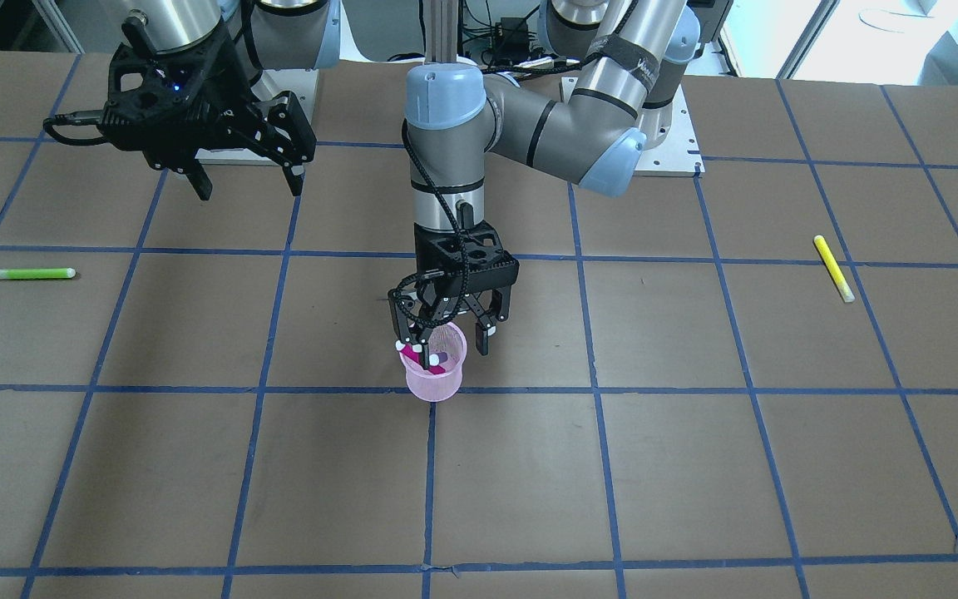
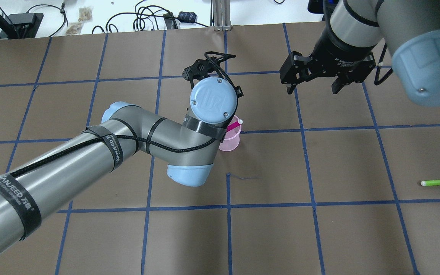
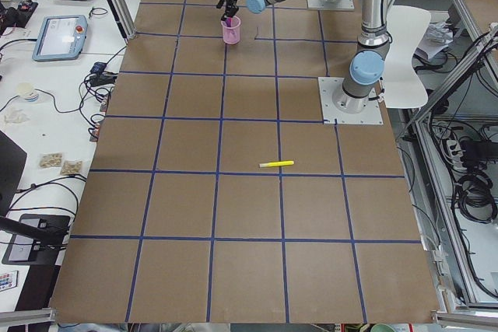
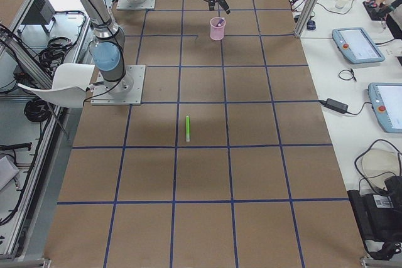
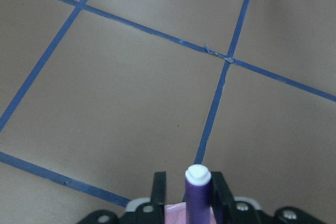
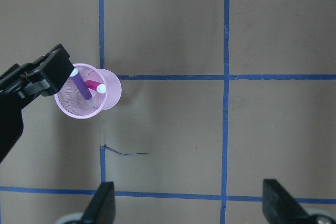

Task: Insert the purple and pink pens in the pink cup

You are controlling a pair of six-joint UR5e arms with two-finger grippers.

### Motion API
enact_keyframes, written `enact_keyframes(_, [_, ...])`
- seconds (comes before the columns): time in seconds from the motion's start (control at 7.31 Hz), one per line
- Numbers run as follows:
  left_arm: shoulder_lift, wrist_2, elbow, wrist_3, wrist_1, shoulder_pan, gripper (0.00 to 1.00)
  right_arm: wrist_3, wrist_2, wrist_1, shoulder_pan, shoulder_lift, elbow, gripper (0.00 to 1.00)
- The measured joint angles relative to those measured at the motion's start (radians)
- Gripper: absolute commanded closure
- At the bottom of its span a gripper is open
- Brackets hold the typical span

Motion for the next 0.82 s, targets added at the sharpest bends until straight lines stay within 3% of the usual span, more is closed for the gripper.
enact_keyframes(0.41, [0.019,-0.046,0.026,0.033,-0.073,0.031,0.00,-0.001,0.001,0.000,-0.003,0.001,0.001,0.00])
enact_keyframes(0.82, [0.061,-0.242,0.109,0.347,-0.267,0.175,0.00,-0.001,0.003,0.000,-0.003,-0.003,-0.002,0.00])
